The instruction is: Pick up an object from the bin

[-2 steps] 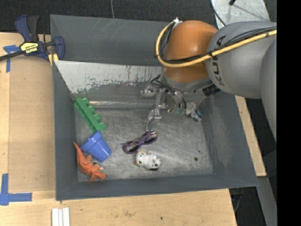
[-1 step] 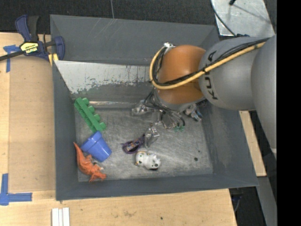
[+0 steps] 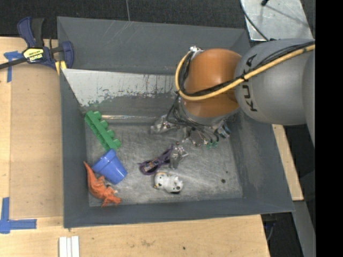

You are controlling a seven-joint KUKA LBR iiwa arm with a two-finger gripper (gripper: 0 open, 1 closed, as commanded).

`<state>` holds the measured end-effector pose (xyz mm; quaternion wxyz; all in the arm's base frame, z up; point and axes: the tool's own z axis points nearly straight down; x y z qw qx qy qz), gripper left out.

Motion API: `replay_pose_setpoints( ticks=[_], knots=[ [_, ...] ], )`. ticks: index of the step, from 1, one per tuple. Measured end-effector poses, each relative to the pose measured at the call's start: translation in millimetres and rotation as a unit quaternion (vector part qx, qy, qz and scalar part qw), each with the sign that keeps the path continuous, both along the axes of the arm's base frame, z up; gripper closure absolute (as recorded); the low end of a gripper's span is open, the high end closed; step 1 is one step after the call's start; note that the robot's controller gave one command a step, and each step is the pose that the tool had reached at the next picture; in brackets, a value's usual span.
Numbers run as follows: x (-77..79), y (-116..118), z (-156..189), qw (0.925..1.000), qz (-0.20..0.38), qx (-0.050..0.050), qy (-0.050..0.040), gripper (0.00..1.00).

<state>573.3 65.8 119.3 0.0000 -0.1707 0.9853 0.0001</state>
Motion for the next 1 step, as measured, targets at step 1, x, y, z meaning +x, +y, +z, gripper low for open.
replay_pose_setpoints(
  ticks=[1],
  knots=[
    [0.7, 5.2, 13.8, 0.9999, 0.017, 0.0, -0.0034, 0.0]
  ],
)
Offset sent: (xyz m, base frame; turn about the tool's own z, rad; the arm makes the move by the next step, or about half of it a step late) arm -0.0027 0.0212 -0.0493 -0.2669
